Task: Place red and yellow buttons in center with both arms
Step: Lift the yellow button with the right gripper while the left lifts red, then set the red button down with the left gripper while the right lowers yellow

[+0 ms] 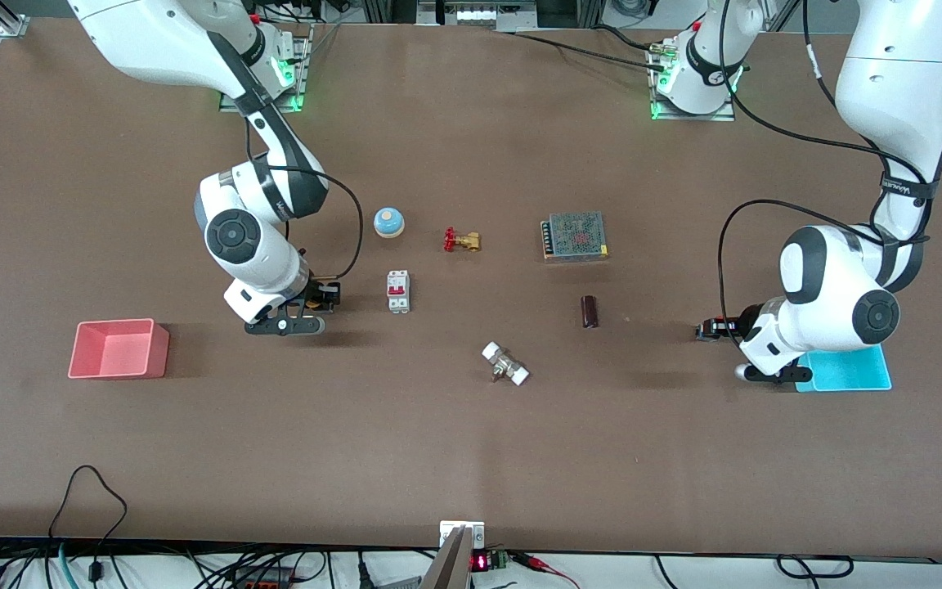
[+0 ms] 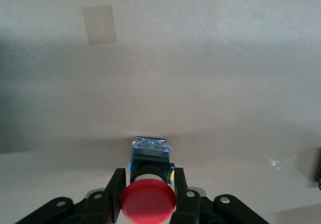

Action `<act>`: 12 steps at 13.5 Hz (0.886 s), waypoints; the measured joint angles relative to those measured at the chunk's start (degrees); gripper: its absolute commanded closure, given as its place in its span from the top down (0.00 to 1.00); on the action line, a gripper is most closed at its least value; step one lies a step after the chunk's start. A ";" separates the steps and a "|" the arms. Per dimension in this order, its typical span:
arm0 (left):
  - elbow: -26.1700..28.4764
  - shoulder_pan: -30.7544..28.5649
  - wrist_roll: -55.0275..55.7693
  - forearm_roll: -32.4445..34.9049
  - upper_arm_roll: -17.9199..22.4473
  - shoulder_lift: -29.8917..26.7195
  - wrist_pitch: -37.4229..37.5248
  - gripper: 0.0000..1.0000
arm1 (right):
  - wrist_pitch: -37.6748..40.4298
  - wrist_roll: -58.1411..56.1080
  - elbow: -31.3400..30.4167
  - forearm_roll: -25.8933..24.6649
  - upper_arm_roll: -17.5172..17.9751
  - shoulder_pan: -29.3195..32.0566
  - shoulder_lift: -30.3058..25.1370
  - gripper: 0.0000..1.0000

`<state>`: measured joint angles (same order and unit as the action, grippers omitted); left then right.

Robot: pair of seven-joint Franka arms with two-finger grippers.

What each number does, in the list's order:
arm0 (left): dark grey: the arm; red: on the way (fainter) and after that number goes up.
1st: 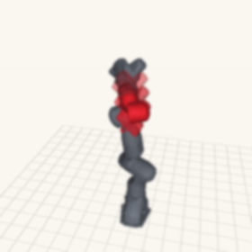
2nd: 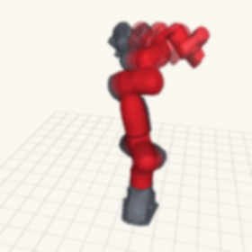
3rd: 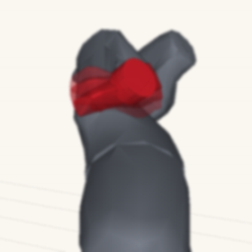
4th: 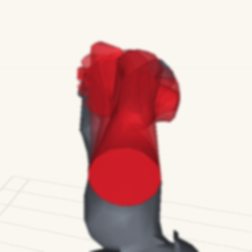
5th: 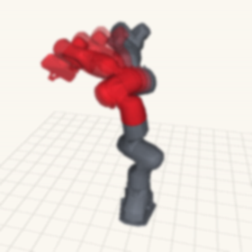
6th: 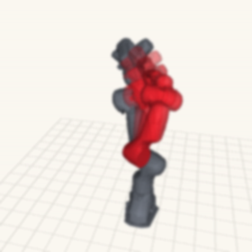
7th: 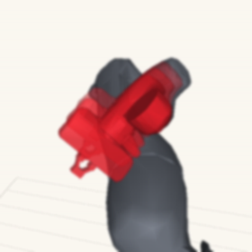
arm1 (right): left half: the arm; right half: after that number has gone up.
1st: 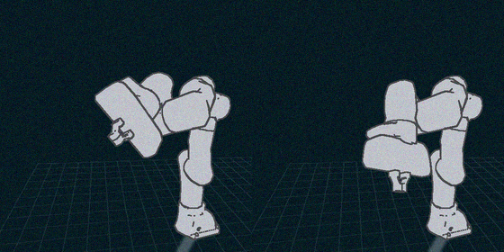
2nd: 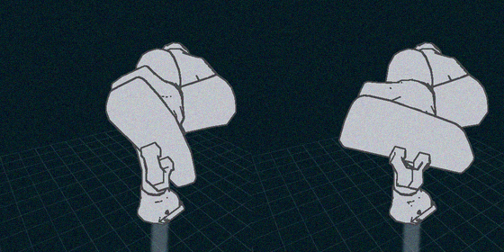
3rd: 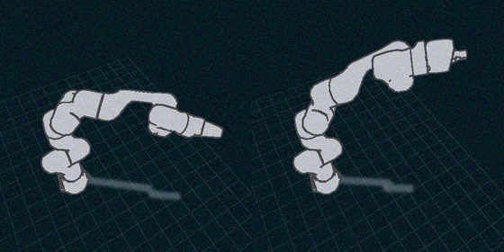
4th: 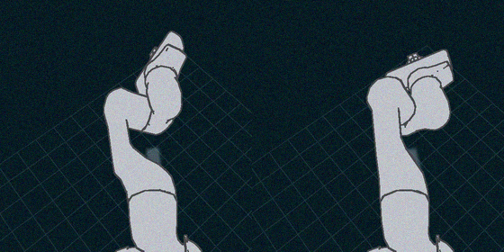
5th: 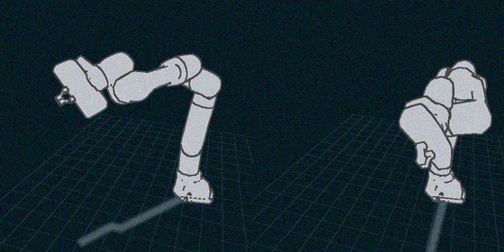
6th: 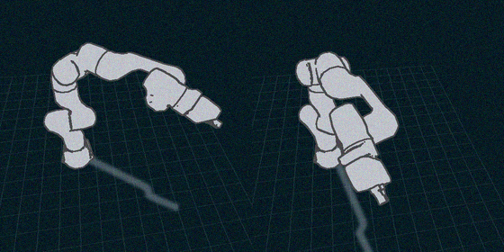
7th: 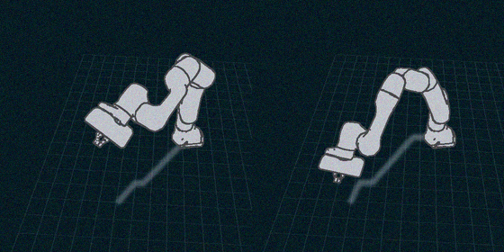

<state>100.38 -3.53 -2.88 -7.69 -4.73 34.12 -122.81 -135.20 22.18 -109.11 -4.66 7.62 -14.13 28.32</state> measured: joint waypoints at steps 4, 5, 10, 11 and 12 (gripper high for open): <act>-0.36 -0.19 0.00 0.00 0.39 -0.43 -0.56 1.00 | -1.28 0.00 -0.15 -0.19 0.00 -0.15 1.12 0.10; -0.74 -0.31 0.00 0.00 0.61 -1.00 -0.55 1.00 | -1.49 0.00 -0.20 -0.42 -0.01 -0.16 1.31 0.10; -5.96 -0.84 0.00 0.23 4.27 -6.06 3.76 1.00 | -1.84 0.00 -0.24 -0.61 -0.06 -0.20 1.41 0.27; -7.55 -0.94 -0.05 1.23 4.95 -7.15 5.02 1.00 | -1.85 0.00 -0.24 -0.61 -0.06 -0.20 1.41 0.37; -9.74 -1.02 -0.03 3.07 5.28 -8.31 6.84 1.00 | -1.85 0.00 -0.25 -0.61 -0.07 -0.21 1.41 0.50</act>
<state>90.64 -4.54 -2.91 -4.62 0.54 25.80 -115.97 -137.05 22.18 -109.36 -5.27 7.56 -14.34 29.73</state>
